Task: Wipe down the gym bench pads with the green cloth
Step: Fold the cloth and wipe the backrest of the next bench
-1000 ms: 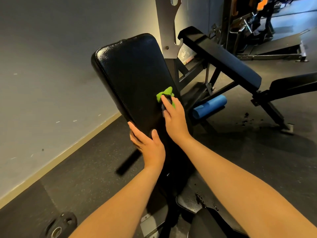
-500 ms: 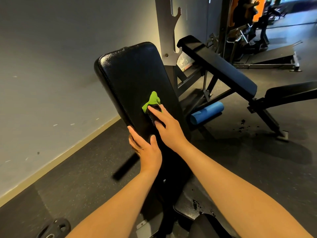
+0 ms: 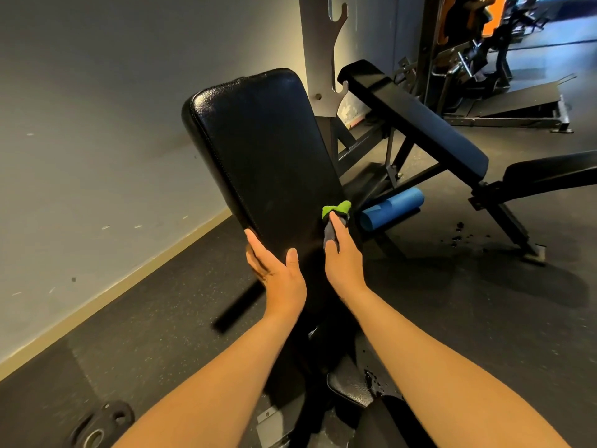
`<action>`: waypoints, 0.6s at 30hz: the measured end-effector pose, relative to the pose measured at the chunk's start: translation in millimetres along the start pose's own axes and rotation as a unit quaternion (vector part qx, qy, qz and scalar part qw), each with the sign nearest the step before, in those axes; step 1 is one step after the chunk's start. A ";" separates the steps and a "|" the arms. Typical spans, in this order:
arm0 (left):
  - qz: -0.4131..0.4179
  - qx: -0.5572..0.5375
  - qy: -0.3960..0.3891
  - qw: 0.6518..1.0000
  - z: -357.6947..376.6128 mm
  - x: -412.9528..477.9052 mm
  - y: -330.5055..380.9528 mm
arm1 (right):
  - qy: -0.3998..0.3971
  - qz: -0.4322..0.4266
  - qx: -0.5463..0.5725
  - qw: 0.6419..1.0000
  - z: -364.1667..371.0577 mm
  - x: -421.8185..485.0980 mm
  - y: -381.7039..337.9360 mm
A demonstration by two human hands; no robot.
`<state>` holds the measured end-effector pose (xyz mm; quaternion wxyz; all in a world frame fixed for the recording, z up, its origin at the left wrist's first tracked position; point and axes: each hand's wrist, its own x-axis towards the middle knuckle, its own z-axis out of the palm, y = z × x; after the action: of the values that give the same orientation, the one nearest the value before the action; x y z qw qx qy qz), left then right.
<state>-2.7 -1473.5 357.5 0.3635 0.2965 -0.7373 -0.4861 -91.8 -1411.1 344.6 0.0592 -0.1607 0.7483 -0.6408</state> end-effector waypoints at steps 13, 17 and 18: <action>0.005 -0.001 -0.027 1.000 -3.8 2.0 -5.3 | -0.030 -0.067 -0.059 0.996 -4.4 7.6 -0.4; -0.012 -0.002 -0.014 1.000 -2.7 1.9 -2.6 | 0.007 0.059 0.007 0.998 -4.4 29.4 0.3; -0.016 -0.004 -0.011 1.000 -2.3 1.6 -1.9 | 0.012 0.078 0.015 0.997 -3.3 31.9 -1.4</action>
<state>-1.6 -1476.6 356.7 0.3483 0.3013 -0.7348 -0.4979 -122.6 -1418.2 350.3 0.1029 -0.0935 0.7493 -0.6475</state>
